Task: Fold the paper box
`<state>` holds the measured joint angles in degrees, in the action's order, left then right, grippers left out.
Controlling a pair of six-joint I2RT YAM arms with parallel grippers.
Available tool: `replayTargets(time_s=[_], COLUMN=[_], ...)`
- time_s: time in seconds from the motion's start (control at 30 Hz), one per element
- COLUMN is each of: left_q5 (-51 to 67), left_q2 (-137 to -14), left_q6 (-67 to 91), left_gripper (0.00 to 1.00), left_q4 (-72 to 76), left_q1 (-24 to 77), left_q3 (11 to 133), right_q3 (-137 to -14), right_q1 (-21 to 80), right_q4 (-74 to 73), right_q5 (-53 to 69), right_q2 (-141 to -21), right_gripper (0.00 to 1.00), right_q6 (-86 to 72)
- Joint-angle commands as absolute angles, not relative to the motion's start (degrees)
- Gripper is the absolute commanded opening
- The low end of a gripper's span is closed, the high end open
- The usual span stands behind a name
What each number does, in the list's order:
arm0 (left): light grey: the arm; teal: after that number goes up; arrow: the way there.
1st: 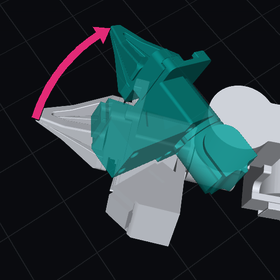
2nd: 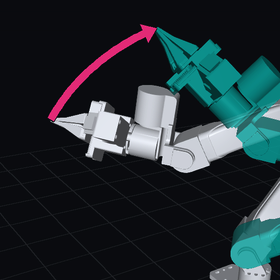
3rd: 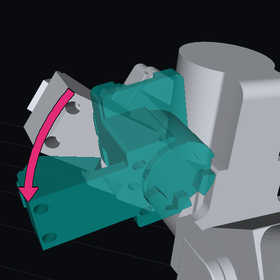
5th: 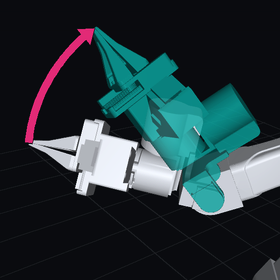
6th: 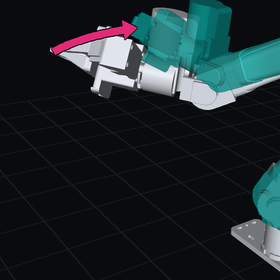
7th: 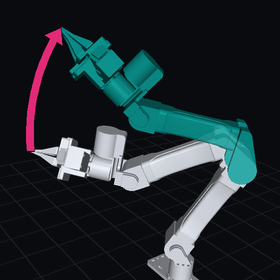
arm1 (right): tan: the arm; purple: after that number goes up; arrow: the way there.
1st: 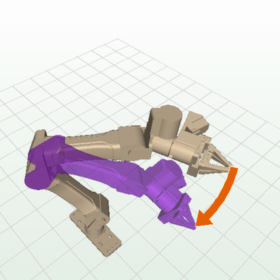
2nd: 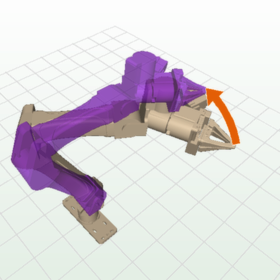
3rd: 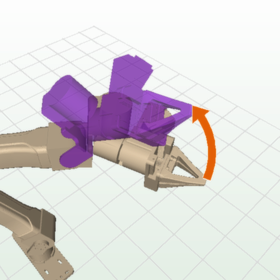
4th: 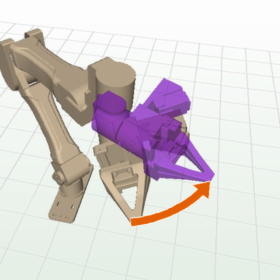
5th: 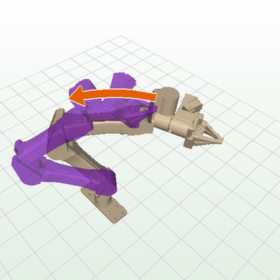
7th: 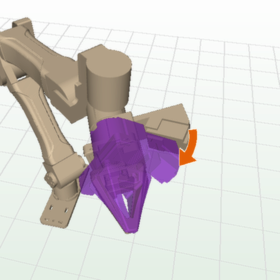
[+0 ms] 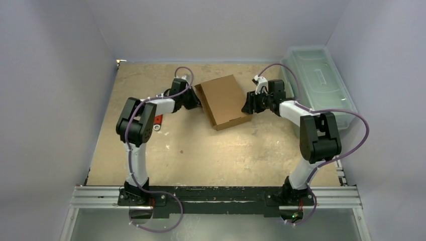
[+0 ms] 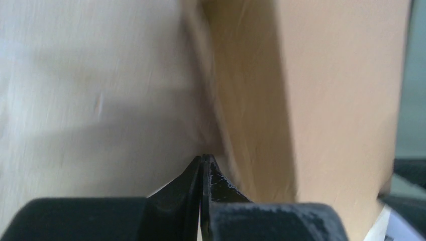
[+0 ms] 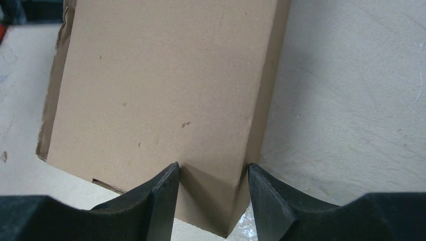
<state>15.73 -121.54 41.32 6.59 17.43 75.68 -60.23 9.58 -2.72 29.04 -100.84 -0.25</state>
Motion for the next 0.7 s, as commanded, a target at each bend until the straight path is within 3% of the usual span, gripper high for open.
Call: replayTargets(time_s=[0.0, 0.13, 0.33, 0.4, 0.5, 0.67], left_q5=[10.6, 10.7, 17.2, 22.8, 27.4, 30.2], left_q2=[-108.9, -97.1, -92.3, -95.6, -100.5, -109.9], left_q6=[40.0, 39.3, 40.6, 42.8, 47.8, 51.4], left_gripper=[0.00, 0.05, 0.63, 0.67, 0.83, 0.88], left_q4=[7.7, 11.8, 16.8, 20.7, 28.5, 30.3], left_q1=[16.9, 15.2, 13.3, 13.3, 13.3, 13.3], left_q3=[62.1, 49.9, 49.1, 51.6, 53.9, 61.0], right_q3=[-60.7, -60.4, -60.6, -61.2, -61.0, -57.5], right_q1=[10.6, 9.8, 8.8, 7.7, 4.9, 0.9], right_q4=[-9.7, -10.1, -14.5, -18.0, -21.9, -20.9], right_q5=[26.9, 24.3, 30.2, 34.8, 41.6, 47.6], right_q2=[-99.5, -94.9, -87.0, -85.2, -81.6, -76.5], right_gripper=[0.57, 0.62, 0.79, 0.83, 0.88, 0.94], right_q6=[4.5, 7.3, 16.3, 20.6, 25.4, 26.8])
